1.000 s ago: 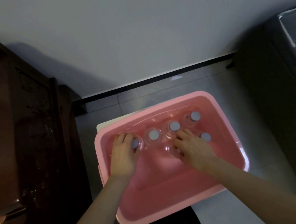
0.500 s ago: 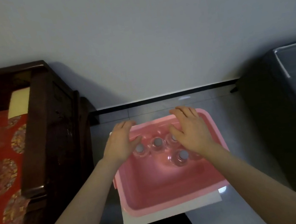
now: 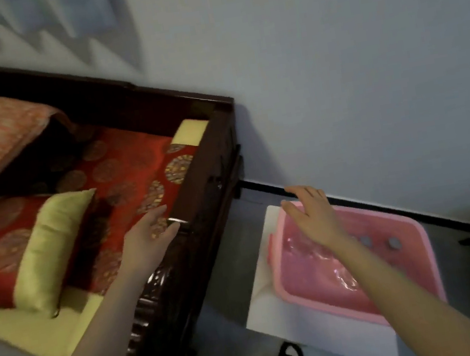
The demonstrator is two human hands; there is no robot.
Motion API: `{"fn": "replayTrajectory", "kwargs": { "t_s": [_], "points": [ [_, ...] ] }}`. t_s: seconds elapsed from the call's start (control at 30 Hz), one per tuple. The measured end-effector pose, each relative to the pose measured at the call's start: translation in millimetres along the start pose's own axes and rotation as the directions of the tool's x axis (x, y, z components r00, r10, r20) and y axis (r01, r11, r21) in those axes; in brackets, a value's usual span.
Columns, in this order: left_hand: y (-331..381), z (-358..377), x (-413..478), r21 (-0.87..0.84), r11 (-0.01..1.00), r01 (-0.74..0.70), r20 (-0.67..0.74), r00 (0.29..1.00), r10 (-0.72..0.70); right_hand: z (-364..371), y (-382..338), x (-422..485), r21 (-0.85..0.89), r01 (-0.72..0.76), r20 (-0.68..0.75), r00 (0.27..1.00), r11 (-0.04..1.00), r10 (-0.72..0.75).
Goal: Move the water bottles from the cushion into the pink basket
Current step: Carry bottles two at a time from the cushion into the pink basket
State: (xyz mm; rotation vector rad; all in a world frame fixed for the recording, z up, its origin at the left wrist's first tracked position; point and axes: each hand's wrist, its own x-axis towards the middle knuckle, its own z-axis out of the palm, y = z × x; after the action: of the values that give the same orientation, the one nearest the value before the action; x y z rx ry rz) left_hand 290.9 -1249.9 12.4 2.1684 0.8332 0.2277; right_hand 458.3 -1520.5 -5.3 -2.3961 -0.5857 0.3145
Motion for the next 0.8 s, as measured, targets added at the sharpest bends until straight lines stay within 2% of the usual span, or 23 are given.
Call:
{"fn": "replayTrajectory", "kwargs": {
  "t_s": [0.13,0.27,0.37,0.57,0.8],
  "points": [
    [-65.6,-96.7,-47.8,-0.059,0.991,0.124,-0.114,0.985,-0.130,62.2,-99.7,-6.7,-0.047,0.181,0.062,0.982,0.982,-0.178],
    [-124.5,-181.4,-90.9,-0.007,0.985,0.170,-0.186,0.968,-0.168,127.4,-198.0,-32.1,-0.068,0.311,0.186,0.937,0.948,-0.295],
    [-170.2,-237.3,-128.3,0.024,0.975,0.220,-0.238,0.949,-0.208,182.9,-263.1,-59.7,-0.049,0.415,0.212,0.894,0.909,-0.396],
    [-260.9,-346.7,-193.8,-0.093,0.938,0.333,-0.406,0.848,-0.341,272.9,-398.2,-105.6,-0.032,0.594,0.285,0.776,0.803,-0.563],
    [-324.5,-439.7,-201.5,-0.322,0.897,0.302,-0.534,0.724,-0.436,336.4,-504.2,-107.2,0.052,0.684,0.318,0.679,0.727,-0.662]
  ]
}}
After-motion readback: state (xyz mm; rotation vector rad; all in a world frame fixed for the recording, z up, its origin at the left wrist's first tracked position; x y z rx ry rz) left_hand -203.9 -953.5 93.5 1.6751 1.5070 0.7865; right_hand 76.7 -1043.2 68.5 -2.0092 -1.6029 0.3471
